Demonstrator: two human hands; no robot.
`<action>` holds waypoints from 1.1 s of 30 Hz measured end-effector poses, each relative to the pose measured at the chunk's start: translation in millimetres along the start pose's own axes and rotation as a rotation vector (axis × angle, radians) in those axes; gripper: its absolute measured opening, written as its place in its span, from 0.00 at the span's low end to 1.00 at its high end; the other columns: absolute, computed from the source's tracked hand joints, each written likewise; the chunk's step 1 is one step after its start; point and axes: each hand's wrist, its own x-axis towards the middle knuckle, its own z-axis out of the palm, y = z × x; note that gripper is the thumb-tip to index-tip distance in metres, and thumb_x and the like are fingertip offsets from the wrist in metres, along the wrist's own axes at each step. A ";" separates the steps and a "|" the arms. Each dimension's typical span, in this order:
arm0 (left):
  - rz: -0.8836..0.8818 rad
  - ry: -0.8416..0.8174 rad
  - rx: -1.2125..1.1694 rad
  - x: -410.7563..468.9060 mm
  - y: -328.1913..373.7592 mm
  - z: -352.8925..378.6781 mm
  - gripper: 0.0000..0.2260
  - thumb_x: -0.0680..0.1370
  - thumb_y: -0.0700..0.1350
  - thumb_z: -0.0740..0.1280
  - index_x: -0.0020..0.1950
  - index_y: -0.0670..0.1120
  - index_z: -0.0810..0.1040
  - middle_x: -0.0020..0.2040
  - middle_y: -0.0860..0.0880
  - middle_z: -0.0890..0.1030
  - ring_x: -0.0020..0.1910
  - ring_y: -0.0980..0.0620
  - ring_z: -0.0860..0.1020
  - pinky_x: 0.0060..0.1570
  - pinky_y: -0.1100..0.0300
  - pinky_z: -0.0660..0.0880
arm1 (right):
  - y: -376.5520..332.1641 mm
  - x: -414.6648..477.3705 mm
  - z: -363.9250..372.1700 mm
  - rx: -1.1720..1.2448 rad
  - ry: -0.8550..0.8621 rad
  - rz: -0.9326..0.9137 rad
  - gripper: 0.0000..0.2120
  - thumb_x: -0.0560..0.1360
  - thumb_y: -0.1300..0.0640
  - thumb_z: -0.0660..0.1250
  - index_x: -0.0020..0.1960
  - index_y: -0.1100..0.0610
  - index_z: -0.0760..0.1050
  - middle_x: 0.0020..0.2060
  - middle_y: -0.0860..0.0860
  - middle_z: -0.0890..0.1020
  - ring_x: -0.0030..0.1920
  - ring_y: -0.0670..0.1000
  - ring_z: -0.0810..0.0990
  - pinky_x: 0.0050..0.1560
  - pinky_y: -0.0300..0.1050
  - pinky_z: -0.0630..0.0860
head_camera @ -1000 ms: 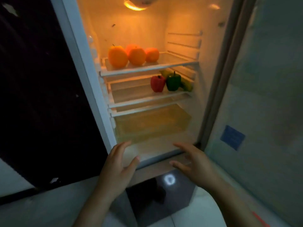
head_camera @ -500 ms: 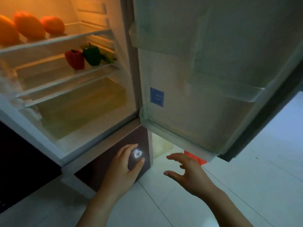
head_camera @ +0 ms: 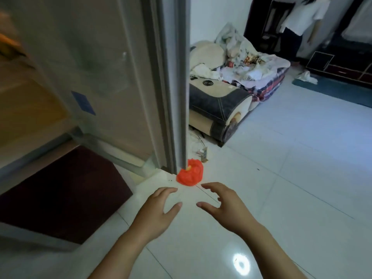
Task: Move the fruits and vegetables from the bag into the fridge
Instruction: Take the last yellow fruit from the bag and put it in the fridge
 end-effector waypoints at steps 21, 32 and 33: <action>0.012 -0.131 -0.030 274.9 130.6 144.6 0.20 0.78 0.55 0.61 0.68 0.52 0.67 0.69 0.55 0.68 0.67 0.58 0.66 0.59 0.69 0.60 | 193.7 159.5 -178.7 -0.068 -0.007 0.125 0.23 0.71 0.41 0.67 0.64 0.45 0.70 0.60 0.40 0.74 0.56 0.40 0.71 0.59 0.38 0.71; -0.178 0.109 -0.061 415.6 135.5 91.4 0.19 0.77 0.55 0.62 0.67 0.53 0.68 0.66 0.53 0.70 0.61 0.54 0.72 0.63 0.58 0.68 | 194.9 341.7 -226.9 -0.078 -0.174 -0.056 0.23 0.71 0.40 0.66 0.64 0.46 0.70 0.61 0.42 0.75 0.58 0.43 0.73 0.59 0.42 0.73; -0.210 0.127 -0.075 422.3 129.7 89.5 0.19 0.77 0.55 0.62 0.67 0.53 0.69 0.66 0.53 0.70 0.62 0.55 0.71 0.62 0.58 0.68 | 194.8 357.9 -226.3 -0.079 -0.206 -0.082 0.24 0.71 0.40 0.66 0.64 0.47 0.71 0.61 0.42 0.75 0.57 0.42 0.73 0.59 0.41 0.73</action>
